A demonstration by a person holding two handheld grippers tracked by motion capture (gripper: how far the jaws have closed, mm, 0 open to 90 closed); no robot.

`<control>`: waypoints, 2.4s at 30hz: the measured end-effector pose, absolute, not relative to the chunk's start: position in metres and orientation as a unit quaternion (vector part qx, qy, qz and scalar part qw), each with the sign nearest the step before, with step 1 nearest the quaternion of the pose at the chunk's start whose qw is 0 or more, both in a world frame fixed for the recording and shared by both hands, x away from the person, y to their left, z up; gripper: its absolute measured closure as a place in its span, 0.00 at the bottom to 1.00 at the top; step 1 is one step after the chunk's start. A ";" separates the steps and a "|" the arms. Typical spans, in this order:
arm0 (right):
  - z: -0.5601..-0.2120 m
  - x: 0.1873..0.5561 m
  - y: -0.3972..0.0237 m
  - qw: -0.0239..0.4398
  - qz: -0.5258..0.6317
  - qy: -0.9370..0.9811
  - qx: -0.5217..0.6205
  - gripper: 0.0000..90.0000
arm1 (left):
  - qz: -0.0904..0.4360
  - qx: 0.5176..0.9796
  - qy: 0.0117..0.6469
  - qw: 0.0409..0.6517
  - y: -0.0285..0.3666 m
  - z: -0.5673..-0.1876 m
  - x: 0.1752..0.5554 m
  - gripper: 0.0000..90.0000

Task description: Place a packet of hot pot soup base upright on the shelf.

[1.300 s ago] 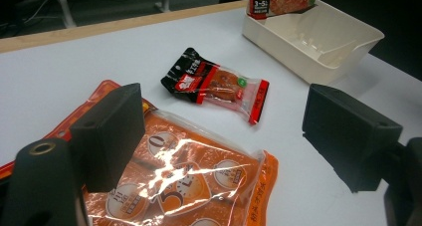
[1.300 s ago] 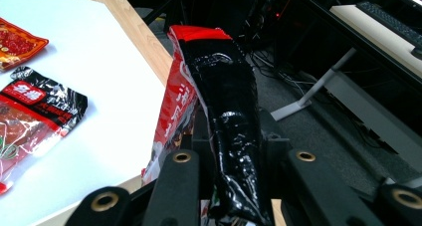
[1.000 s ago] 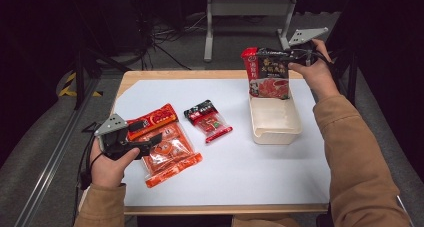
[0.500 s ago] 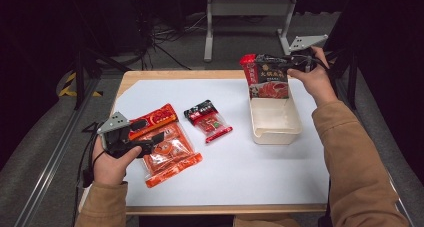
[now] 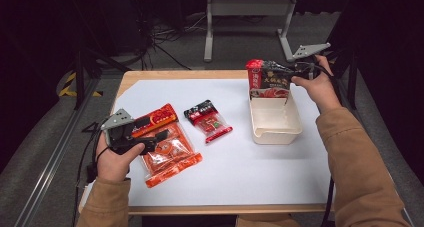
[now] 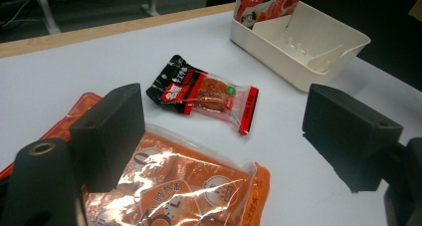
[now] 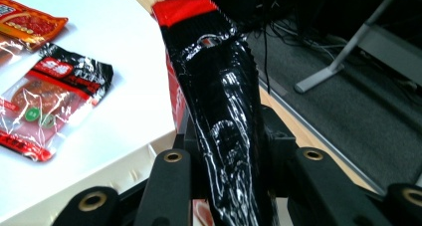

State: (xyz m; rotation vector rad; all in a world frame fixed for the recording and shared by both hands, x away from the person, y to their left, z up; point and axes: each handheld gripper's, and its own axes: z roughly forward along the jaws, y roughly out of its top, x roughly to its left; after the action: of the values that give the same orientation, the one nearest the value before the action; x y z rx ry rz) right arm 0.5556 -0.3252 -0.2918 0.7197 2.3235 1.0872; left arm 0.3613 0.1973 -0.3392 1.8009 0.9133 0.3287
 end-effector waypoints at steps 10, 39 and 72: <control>-0.298 0.550 -0.334 0.238 0.386 0.847 0.277 0.79 | 0.133 0.754 0.377 0.521 0.195 -0.338 0.365 0.20; -0.250 0.512 -0.338 0.296 0.445 0.787 0.308 0.32 | 0.134 0.774 0.395 0.476 0.211 -0.348 0.374 0.13; -0.256 0.424 -0.293 0.205 0.490 0.815 0.232 0.38 | 0.150 0.753 0.415 0.488 0.232 -0.356 0.381 0.15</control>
State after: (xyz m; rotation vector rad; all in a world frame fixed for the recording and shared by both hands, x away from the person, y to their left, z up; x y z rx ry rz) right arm 0.4242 -0.2926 -0.2560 0.6465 2.2718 1.3676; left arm 0.3811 0.2325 -0.3563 1.8312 1.0085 0.3647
